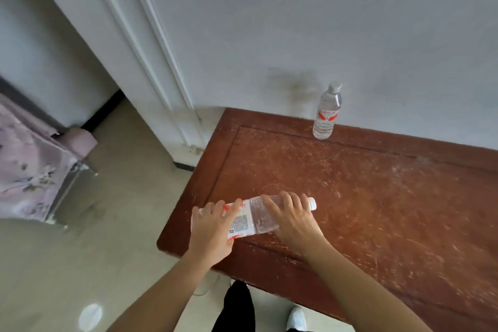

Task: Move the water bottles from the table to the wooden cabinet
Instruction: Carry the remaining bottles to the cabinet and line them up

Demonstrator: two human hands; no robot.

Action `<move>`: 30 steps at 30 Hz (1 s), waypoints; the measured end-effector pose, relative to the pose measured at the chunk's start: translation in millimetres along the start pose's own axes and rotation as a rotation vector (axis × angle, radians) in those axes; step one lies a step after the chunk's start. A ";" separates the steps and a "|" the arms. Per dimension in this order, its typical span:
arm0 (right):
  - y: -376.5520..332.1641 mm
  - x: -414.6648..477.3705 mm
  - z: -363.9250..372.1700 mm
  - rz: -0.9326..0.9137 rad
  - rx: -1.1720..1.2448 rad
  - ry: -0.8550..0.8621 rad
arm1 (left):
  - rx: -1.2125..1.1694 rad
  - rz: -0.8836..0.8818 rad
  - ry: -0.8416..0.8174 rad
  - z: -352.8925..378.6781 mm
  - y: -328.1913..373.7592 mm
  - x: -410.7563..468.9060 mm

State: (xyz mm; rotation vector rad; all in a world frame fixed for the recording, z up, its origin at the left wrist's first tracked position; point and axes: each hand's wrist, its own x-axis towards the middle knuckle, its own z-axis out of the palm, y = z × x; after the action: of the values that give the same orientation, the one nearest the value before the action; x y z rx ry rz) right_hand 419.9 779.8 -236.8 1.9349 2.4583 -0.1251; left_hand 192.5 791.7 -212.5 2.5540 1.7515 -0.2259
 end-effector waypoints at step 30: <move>-823.3 -451.2 -120.8 -1.873 0.229 0.396 | 0.258 -1.812 0.109 -46.2 -79.2 -980.8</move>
State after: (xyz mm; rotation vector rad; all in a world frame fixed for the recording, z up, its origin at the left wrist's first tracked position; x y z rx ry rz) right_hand -267.9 158.7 -44.1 -0.9828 3.4513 0.0021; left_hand -223.0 -81.6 -25.1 0.2239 3.4525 -0.2912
